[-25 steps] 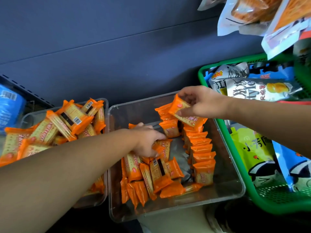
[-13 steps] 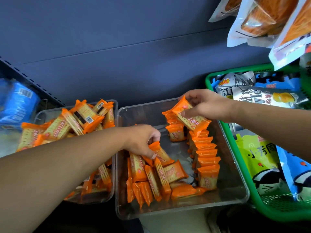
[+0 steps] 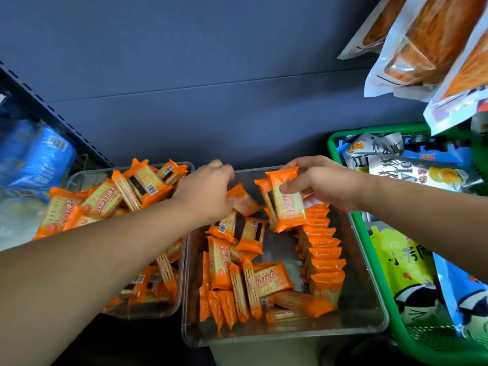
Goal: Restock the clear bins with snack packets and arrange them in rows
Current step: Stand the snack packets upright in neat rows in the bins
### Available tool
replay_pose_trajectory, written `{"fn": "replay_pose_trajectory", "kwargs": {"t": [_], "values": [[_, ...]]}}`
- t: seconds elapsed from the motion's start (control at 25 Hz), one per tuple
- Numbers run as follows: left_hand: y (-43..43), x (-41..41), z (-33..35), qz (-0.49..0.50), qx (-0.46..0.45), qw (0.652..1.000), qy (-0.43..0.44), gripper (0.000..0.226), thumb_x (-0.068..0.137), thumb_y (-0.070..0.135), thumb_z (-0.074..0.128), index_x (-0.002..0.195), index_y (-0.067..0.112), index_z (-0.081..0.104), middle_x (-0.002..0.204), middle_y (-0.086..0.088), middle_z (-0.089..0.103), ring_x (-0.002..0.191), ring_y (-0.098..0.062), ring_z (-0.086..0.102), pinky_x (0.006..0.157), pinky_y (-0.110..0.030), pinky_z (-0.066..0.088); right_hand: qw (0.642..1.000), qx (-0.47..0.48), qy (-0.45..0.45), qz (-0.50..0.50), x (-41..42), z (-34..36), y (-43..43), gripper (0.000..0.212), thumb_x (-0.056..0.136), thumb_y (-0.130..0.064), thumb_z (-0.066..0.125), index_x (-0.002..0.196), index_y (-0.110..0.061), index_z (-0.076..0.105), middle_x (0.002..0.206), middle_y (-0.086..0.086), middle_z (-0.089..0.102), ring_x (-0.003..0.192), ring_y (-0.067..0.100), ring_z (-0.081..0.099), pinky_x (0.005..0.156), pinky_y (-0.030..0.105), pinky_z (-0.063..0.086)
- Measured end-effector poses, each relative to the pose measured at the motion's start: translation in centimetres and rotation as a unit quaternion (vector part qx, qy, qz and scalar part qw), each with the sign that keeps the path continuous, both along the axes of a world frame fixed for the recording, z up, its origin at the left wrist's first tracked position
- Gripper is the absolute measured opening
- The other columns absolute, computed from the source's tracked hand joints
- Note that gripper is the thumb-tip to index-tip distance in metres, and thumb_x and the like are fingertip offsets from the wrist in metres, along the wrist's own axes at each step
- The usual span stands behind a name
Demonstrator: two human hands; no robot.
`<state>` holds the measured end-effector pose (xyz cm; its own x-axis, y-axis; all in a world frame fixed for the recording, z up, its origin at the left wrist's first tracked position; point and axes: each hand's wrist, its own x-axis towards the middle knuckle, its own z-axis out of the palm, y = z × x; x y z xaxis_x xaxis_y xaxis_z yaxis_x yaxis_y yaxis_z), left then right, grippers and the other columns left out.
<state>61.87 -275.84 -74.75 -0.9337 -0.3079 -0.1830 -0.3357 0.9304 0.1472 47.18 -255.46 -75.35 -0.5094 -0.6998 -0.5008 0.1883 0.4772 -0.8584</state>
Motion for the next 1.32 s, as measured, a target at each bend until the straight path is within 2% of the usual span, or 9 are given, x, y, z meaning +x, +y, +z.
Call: {"fn": "replay_pose_trajectory", "kwargs": {"t": [0.12, 0.2, 0.48, 0.64, 0.72, 0.84, 0.96, 1.16, 1.32], "values": [[1.8, 0.0, 1.8, 0.095, 0.302, 0.948, 0.037, 0.064, 0.091, 0.032, 0.078, 0.148, 0.023, 0.051, 0.124, 0.011, 0.063, 0.108, -0.011, 0.068, 0.100, -0.039, 0.056, 0.999, -0.029, -0.021, 0.008, 0.4, 0.6, -0.4, 0.032, 0.093, 0.000, 0.069, 0.122, -0.014, 0.067, 0.108, 0.013, 0.078, 0.102, 0.030, 0.076, 0.093, 0.052, 0.061], [2.6, 0.6, 2.5, 0.159, 0.389, 0.906, 0.056, 0.067, 0.091, 0.022, 0.080, 0.150, 0.021, 0.049, 0.120, 0.011, 0.068, 0.108, -0.013, 0.071, 0.101, -0.042, 0.057, 0.997, -0.054, -0.041, 0.030, 0.9, 1.2, -0.7, 0.034, 0.096, 0.002, 0.066, 0.126, -0.014, 0.065, 0.114, 0.015, 0.076, 0.107, 0.030, 0.075, 0.096, 0.053, 0.059], [1.8, 2.2, 4.5, 0.244, 0.458, 0.853, 0.059, 0.014, 0.095, 0.012, 0.076, 0.108, 0.016, 0.075, 0.099, -0.006, 0.080, 0.094, -0.018, 0.077, 0.070, -0.028, 0.060, 0.989, -0.085, -0.107, 0.053, 0.6, 2.3, -0.2, 0.037, 0.101, 0.009, 0.050, 0.133, -0.008, 0.059, 0.122, 0.023, 0.072, 0.112, 0.036, 0.072, 0.100, 0.059, 0.055], [0.8, 1.6, 4.5, 0.231, 0.396, 0.886, 0.074, 0.008, 0.097, 0.018, 0.073, 0.105, 0.020, 0.074, 0.092, -0.006, 0.080, 0.073, -0.014, 0.071, 0.048, -0.025, 0.044, 0.989, -0.062, -0.131, 0.004, -0.9, 1.8, 0.9, 0.041, 0.099, 0.007, 0.041, 0.134, -0.006, 0.058, 0.111, 0.023, 0.072, 0.095, 0.035, 0.074, 0.087, 0.053, 0.061], [0.7, 0.8, 4.3, 0.210, 0.430, 0.874, 0.082, 0.013, 0.098, 0.011, 0.071, 0.108, 0.018, 0.073, 0.096, -0.010, 0.080, 0.076, -0.016, 0.075, 0.053, -0.026, 0.052, 0.990, -0.047, -0.130, -0.012, -1.3, 1.4, 1.0, 0.036, 0.101, 0.002, 0.040, 0.131, -0.008, 0.058, 0.105, 0.020, 0.074, 0.089, 0.032, 0.075, 0.078, 0.047, 0.063], [1.1, 0.2, 4.4, 0.181, 0.512, 0.837, 0.067, 0.017, 0.091, 0.002, 0.075, 0.106, 0.011, 0.077, 0.105, -0.016, 0.078, 0.099, -0.025, 0.077, 0.086, -0.036, 0.063, 0.995, -0.015, -0.097, -0.025, -1.7, 0.7, 0.5, 0.030, 0.104, -0.005, 0.044, 0.130, -0.010, 0.057, 0.105, 0.018, 0.076, 0.094, 0.033, 0.076, 0.077, 0.047, 0.062], [1.4, 0.2, 4.6, 0.161, 0.492, 0.850, 0.102, 0.017, 0.083, 0.016, 0.086, 0.099, 0.013, 0.079, 0.100, -0.004, 0.080, 0.095, -0.021, 0.078, 0.084, -0.031, 0.062, 0.998, 0.007, -0.064, -0.026, -1.9, 0.2, 0.0, 0.026, 0.104, -0.008, 0.049, 0.127, -0.013, 0.059, 0.111, 0.020, 0.076, 0.103, 0.037, 0.075, 0.092, 0.056, 0.060], [0.0, 1.0, 4.0, 0.145, 0.407, 0.896, 0.100, 0.055, 0.077, 0.006, 0.090, 0.118, 0.036, 0.069, 0.119, 0.018, 0.070, 0.096, -0.018, 0.075, 0.089, -0.035, 0.062, 0.999, 0.004, -0.045, -0.026, -2.1, -0.2, -0.2, 0.024, 0.103, -0.006, 0.052, 0.122, -0.014, 0.065, 0.108, 0.017, 0.077, 0.105, 0.037, 0.074, 0.095, 0.060, 0.058], [-1.0, 1.1, 3.7, 0.151, 0.428, 0.886, 0.099, 0.056, 0.080, 0.001, 0.086, 0.124, 0.031, 0.070, 0.120, 0.012, 0.073, 0.106, -0.007, 0.072, 0.090, -0.025, 0.058, 0.999, 0.005, -0.022, -0.033, -2.3, -0.5, -0.1, 0.023, 0.100, -0.007, 0.058, 0.118, -0.015, 0.069, 0.108, 0.015, 0.078, 0.105, 0.035, 0.075, 0.095, 0.059, 0.058]]}}
